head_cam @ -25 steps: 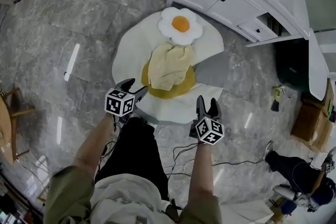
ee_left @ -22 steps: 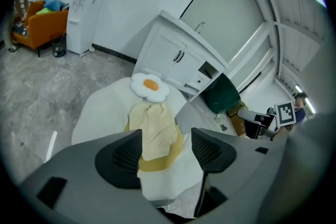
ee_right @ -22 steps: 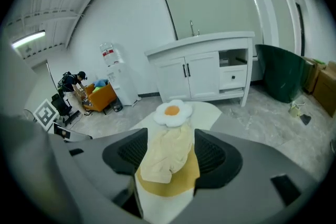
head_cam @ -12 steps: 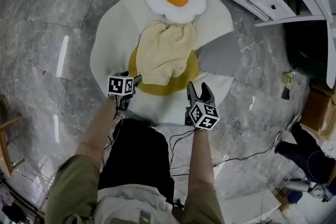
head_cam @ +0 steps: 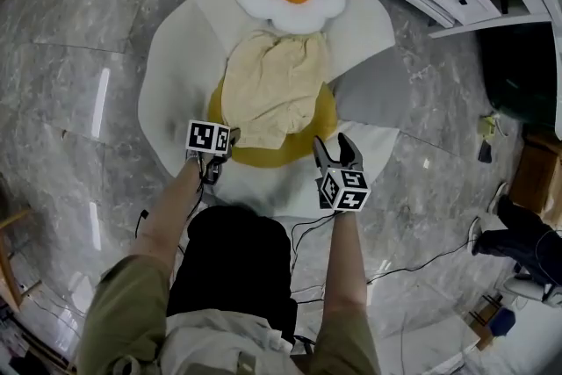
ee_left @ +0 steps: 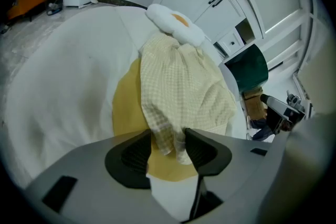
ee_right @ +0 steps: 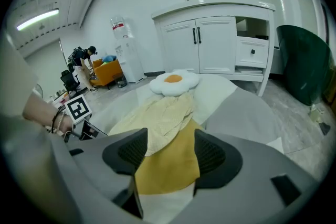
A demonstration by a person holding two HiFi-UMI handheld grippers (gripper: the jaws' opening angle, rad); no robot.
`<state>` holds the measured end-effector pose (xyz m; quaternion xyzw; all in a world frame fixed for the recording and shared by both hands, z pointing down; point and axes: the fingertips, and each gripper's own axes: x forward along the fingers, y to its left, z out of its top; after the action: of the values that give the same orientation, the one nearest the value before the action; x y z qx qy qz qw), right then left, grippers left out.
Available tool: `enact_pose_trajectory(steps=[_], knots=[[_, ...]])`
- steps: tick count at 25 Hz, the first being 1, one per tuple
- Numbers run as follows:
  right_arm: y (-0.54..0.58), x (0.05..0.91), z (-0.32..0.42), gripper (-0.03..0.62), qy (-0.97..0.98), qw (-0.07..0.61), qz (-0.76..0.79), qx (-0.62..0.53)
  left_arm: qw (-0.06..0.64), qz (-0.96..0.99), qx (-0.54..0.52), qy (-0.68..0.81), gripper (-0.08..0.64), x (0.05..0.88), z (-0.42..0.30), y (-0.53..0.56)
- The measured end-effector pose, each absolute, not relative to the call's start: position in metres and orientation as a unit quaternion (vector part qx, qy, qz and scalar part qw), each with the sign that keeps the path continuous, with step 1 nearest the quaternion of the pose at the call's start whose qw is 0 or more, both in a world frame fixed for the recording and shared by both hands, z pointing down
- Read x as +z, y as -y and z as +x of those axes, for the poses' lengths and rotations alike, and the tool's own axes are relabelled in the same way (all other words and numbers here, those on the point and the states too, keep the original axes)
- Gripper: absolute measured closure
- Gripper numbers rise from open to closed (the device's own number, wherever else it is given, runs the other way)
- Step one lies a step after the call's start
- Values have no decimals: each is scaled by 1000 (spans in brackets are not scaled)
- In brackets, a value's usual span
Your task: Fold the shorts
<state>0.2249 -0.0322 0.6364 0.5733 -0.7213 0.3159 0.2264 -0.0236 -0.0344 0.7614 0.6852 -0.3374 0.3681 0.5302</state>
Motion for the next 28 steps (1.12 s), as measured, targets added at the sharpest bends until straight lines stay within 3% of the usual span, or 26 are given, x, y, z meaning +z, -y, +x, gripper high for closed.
enact_pose_trajectory(steps=[6,14,28], knots=[[30,645,228,322,728,241,560,313,538,682,362,337,503,761,-18,38],[9,683,192,313,760,373,456,274,575,722,248,296,514,668,-19,50],[43,750,112,288,752,466,422,199,609,743,89,262,515,553,-38,74]])
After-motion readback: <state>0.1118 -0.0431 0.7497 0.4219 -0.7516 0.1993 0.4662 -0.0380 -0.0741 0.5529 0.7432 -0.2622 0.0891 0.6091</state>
